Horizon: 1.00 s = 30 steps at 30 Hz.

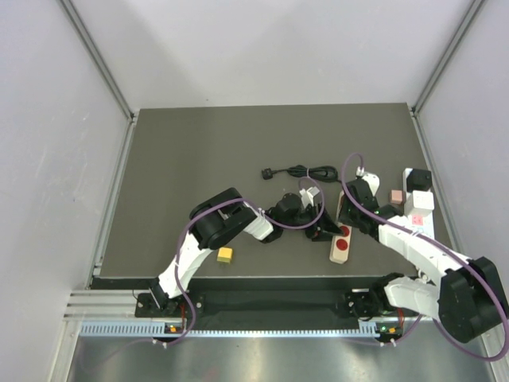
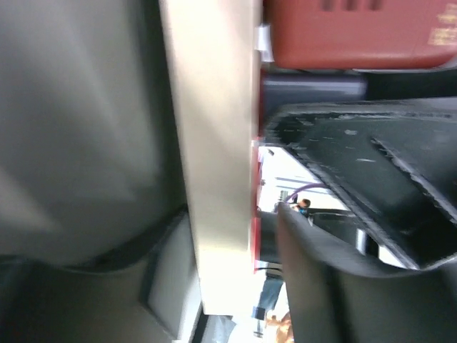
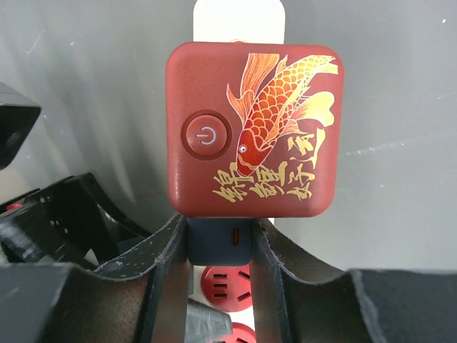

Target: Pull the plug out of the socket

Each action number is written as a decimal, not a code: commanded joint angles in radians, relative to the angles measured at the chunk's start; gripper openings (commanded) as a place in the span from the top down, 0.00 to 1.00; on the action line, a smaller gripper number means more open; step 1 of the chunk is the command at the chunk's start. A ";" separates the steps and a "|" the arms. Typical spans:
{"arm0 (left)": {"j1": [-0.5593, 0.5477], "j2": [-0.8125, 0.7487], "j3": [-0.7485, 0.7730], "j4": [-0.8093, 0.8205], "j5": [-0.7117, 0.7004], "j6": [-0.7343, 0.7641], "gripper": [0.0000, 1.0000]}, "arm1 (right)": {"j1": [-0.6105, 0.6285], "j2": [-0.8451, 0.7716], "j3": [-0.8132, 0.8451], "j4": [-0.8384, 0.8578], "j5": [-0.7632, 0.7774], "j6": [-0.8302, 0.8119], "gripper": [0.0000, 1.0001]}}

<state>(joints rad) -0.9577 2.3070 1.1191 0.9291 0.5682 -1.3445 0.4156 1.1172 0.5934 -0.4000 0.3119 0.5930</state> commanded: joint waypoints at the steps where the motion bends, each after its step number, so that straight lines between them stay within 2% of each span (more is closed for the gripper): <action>1: -0.009 0.015 -0.019 0.010 -0.008 0.010 0.42 | -0.011 -0.051 0.009 0.092 0.039 0.022 1.00; 6: -0.012 0.043 -0.022 0.057 0.001 -0.024 0.42 | -0.012 -0.046 0.011 0.107 0.029 0.034 1.00; 10: -0.015 0.069 -0.007 0.089 0.009 -0.061 0.55 | -0.011 -0.045 0.002 0.119 0.023 0.050 1.00; 13: -0.015 0.071 0.001 0.056 0.006 -0.050 0.75 | -0.011 -0.051 0.000 0.124 0.023 0.051 1.00; 14: -0.015 0.069 0.004 0.033 0.002 -0.045 0.92 | -0.011 -0.053 0.002 0.124 0.021 0.048 1.00; 15: -0.013 0.069 0.007 -0.005 -0.002 -0.039 1.00 | -0.011 -0.054 0.003 0.125 0.018 0.047 1.00; 20: -0.007 0.055 -0.007 -0.139 -0.080 -0.062 1.00 | -0.009 -0.074 -0.004 0.139 0.012 0.025 1.00; 23: -0.004 0.045 0.025 -0.332 -0.138 -0.016 1.00 | -0.006 -0.126 -0.029 0.171 0.000 0.016 1.00; 25: -0.007 0.043 0.034 -0.404 -0.168 0.025 1.00 | -0.006 -0.138 -0.005 0.150 0.006 0.007 1.00; 27: -0.007 0.051 0.022 -0.406 -0.191 0.015 1.00 | -0.006 -0.129 0.023 0.098 0.026 -0.002 1.00; 30: -0.006 0.083 -0.065 -0.290 -0.189 -0.063 1.00 | -0.026 -0.135 0.066 0.073 0.020 -0.045 1.00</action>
<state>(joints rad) -0.9833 2.3192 1.1549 0.8436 0.5404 -1.3590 0.4061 1.0462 0.5362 -0.3790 0.3180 0.5999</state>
